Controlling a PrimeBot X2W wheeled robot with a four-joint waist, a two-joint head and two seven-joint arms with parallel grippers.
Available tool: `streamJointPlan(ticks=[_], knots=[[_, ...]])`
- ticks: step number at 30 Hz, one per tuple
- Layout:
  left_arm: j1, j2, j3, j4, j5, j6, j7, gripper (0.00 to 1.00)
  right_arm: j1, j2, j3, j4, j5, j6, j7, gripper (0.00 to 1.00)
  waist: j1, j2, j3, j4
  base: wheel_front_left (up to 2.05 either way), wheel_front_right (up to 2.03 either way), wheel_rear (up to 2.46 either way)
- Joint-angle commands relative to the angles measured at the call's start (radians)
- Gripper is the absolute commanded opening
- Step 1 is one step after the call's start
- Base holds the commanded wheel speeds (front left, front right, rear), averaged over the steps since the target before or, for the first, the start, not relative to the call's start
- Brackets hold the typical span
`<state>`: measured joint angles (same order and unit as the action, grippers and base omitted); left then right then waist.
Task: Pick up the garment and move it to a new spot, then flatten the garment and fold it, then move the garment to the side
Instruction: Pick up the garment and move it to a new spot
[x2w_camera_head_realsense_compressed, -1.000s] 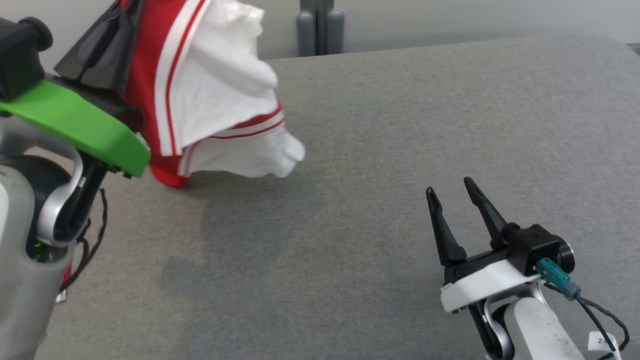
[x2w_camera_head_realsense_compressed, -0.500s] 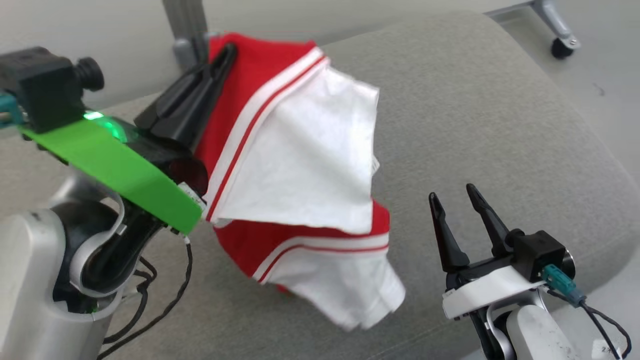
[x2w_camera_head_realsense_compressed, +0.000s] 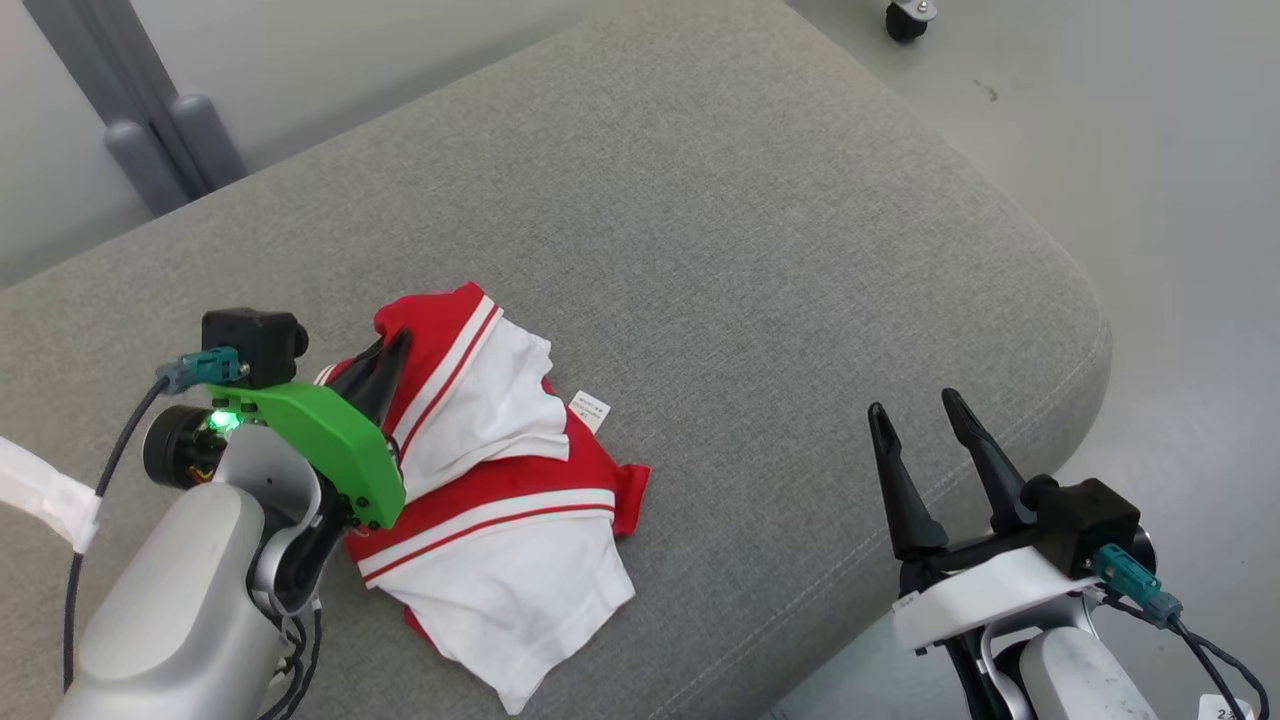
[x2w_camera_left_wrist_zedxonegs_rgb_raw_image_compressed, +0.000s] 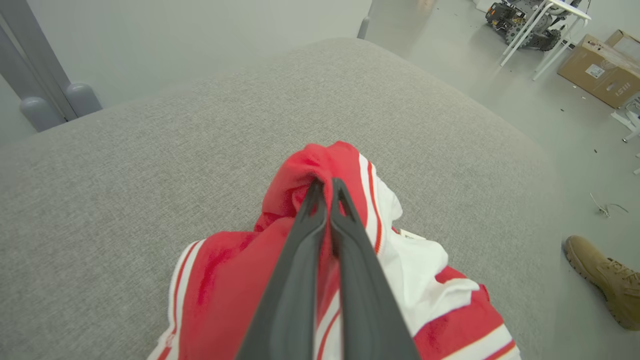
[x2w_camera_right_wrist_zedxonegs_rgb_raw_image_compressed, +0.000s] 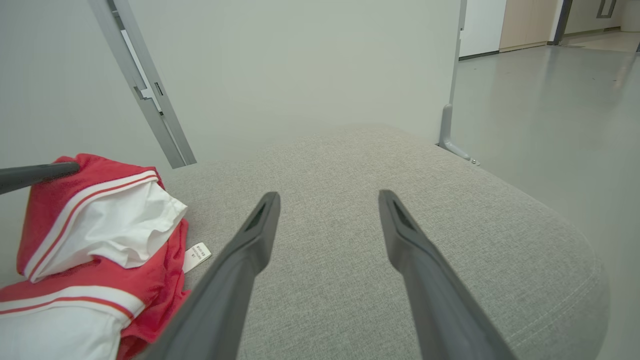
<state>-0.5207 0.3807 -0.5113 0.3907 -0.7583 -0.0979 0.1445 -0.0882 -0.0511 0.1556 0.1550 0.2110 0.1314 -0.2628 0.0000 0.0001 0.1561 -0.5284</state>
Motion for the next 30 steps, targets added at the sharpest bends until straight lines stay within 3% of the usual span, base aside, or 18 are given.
streamJointPlan(ticks=[1, 6, 12, 20, 25, 30], knots=[[-0.012, -0.007, 0.005, 0.048, 0.016, 0.003, -0.039, 0.97, -0.005, 0.001, 0.0, -0.001, -0.004, -0.001, -0.003, 1.0, 0.0, -0.0001, 0.019, -0.005, 0.0, 0.0, 0.0], [-0.036, -0.057, 0.003, 0.152, 0.079, 0.027, -0.219, 1.0, -0.003, 0.0, -0.02, 0.003, -0.035, -0.001, -0.003, 1.0, 0.0, -0.0001, -0.008, 0.059, 0.0, 0.0, 0.0], [0.046, -0.097, 0.048, 0.092, 0.116, 0.091, -0.392, 1.0, 0.026, 0.0, -0.075, -0.005, -0.096, -0.001, -0.003, 1.0, 0.0, -0.0001, -0.068, 0.188, 0.0, 0.0, 0.0], [0.311, -0.119, 0.166, -0.115, 0.213, 0.192, -0.409, 1.0, 0.058, -0.001, -0.142, -0.013, -0.163, -0.001, -0.003, 1.0, 0.0, -0.0001, -0.13, 0.364, 0.0, 0.0, 0.0], [0.488, -0.145, 0.262, -0.18, 0.284, 0.197, -0.41, 1.0, 0.088, 0.0, -0.164, -0.01, -0.186, -0.001, -0.003, 1.0, 0.0, -0.0001, -0.147, 0.447, 0.0, 0.0, 0.0], [0.603, -0.188, 0.35, -0.203, 0.363, 0.163, -0.41, 1.0, 0.118, 0.0, -0.18, -0.003, -0.197, -0.001, -0.003, 1.0, 0.0, -0.0001, -0.165, 0.512, 0.0, 0.0, 0.0]])
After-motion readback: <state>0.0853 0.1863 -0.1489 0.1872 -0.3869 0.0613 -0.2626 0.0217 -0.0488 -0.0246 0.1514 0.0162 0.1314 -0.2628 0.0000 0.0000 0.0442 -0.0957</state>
